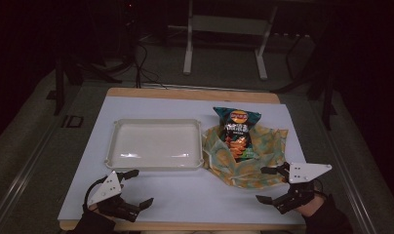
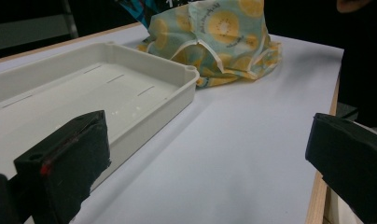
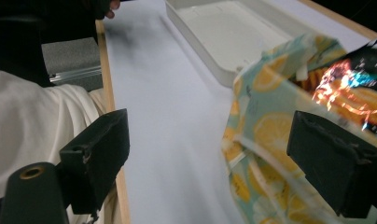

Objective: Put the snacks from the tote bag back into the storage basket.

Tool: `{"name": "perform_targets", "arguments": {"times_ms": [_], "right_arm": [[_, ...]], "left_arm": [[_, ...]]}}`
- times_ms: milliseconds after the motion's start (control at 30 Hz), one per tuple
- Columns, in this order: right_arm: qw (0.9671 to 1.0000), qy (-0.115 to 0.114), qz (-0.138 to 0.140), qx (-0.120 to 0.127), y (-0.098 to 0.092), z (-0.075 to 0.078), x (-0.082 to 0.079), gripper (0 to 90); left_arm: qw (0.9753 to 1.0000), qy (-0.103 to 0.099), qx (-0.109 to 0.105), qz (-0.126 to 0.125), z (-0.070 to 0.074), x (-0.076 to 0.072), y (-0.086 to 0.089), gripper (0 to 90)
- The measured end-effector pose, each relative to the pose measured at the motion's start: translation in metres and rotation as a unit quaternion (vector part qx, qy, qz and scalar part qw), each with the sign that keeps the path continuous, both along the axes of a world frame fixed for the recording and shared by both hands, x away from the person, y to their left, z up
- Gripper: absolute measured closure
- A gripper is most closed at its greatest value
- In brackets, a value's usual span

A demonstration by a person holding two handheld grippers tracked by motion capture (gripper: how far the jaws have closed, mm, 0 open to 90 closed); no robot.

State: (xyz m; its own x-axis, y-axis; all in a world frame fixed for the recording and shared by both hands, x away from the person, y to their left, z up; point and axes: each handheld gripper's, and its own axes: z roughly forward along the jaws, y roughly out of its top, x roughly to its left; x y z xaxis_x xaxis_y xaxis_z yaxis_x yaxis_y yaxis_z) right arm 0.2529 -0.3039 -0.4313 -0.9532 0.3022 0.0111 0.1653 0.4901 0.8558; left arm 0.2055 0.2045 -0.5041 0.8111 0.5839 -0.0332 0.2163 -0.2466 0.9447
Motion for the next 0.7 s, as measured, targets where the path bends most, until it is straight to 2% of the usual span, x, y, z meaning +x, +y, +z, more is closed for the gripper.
{"name": "perform_targets", "arguments": {"times_ms": [367,433,700], "right_arm": [[0.9996,-0.026,-0.007,0.010,0.001,0.029,0.010,13.2],[0.9992,-0.035,-0.015,0.010,0.000,0.032,0.013,13.7],[0.9978,-0.045,-0.044,0.020,-0.002,0.044,0.027,13.9]], "left_arm": [[1.0000,-0.002,0.001,-0.001,0.000,-0.001,0.000,0.3],[1.0000,-0.003,0.001,-0.001,0.000,-0.001,0.000,0.3],[1.0000,-0.001,0.001,-0.001,0.000,-0.001,-0.001,0.3]]}}
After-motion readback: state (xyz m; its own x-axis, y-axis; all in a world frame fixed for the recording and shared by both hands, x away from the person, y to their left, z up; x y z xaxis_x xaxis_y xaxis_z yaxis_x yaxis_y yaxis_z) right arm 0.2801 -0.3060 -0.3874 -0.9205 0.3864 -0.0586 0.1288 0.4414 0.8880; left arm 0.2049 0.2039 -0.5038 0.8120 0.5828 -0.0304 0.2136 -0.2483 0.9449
